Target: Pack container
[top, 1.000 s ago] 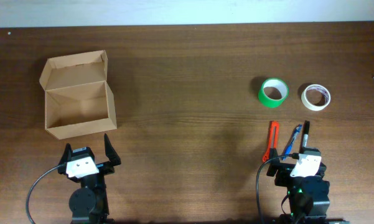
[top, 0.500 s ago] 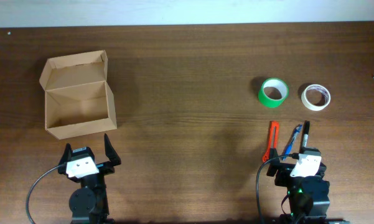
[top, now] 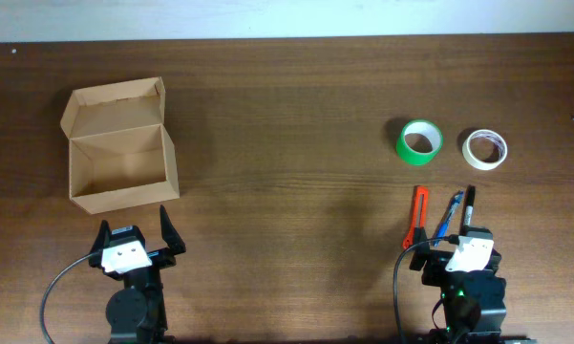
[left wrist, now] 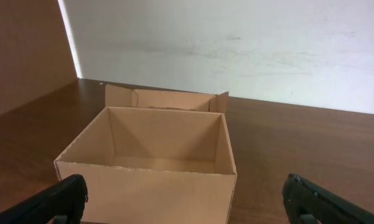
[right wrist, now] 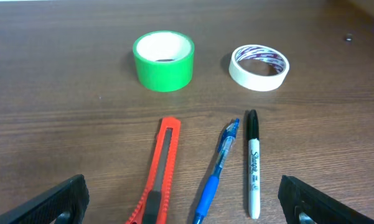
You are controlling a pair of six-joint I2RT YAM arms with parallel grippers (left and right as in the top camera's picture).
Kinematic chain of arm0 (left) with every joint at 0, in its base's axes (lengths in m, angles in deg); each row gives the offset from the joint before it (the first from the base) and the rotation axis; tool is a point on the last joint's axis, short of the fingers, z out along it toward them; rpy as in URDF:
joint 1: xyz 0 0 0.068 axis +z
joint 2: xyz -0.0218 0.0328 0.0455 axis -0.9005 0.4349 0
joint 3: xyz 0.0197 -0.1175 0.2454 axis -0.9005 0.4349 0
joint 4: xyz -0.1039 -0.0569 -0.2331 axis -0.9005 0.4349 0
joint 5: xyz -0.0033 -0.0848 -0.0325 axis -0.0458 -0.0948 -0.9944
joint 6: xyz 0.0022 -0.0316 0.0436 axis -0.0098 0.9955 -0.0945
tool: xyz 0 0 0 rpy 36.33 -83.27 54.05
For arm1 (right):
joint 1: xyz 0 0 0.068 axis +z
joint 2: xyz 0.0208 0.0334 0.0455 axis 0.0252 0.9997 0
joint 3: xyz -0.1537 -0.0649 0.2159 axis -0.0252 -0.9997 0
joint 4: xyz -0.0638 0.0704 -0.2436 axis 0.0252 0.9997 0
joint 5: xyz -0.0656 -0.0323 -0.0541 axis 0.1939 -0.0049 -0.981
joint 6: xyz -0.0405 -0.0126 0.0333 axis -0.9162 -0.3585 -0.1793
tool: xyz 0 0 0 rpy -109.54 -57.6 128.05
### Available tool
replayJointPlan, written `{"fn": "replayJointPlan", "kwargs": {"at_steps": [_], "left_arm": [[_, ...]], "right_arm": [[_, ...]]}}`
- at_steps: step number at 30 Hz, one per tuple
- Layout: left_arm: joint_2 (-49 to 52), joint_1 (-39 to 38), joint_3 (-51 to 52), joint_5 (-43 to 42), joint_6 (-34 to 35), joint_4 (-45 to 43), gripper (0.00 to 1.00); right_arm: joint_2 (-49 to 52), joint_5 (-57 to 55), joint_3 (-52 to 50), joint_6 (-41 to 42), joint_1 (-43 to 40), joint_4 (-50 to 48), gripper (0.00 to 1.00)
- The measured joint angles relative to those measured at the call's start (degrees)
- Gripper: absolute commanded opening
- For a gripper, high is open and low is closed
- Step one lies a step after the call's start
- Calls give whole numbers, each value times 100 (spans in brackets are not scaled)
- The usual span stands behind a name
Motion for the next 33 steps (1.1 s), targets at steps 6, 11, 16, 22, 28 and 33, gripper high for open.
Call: {"fn": "replayJointPlan", "kwargs": {"at_steps": [6,11,16,22,28,33], "left_arm": [[0,0,0,0,2,-20,100],[50,0,-81,37,2,-234,100],[765,48,-883,149,0,-302,100],[2505,234,-2522,190,2,-380,100],[4365,431,-4496,212,-48,127,100],[6004,723,-6470,188,-85,1729,100]], "right_arm": [[0,317,-9,0,0,-382,99],[149,605,111,2,0,-339,99],[1259,678,1154,0,0,-197,99],[3818,761,3517,-4,-306,463,99],[6389,1152,6526,-2,-1255,1954,99],[8000,1539,8872,2,-2330,3237,99]]}}
